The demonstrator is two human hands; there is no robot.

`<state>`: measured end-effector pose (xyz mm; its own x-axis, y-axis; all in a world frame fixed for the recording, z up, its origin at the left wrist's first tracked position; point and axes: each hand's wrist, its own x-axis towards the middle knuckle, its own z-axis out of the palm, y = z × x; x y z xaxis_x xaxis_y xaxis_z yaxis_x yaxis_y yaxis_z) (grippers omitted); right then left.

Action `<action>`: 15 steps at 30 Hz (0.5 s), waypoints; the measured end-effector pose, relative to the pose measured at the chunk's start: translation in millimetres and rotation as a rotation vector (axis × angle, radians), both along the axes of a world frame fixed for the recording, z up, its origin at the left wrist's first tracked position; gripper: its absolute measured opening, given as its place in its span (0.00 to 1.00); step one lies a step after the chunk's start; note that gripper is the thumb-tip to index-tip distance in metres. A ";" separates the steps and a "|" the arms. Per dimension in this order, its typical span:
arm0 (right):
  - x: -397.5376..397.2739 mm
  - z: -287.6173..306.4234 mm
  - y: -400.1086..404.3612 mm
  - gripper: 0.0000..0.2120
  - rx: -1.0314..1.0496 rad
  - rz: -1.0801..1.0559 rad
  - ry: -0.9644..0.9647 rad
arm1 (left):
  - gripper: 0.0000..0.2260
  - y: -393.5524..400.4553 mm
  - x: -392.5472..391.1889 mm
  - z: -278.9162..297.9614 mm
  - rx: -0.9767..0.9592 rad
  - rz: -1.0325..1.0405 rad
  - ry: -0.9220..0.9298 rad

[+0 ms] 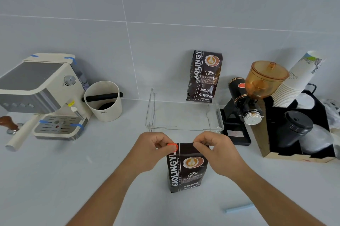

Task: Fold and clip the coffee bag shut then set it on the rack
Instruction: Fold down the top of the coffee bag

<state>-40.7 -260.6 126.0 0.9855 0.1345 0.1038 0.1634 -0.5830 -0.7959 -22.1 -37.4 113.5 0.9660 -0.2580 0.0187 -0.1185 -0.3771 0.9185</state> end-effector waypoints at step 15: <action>23.7 0.3 6.5 0.08 0.236 -0.095 0.540 | 0.14 -2.9 -8.7 -20.1 0.194 -0.065 -0.113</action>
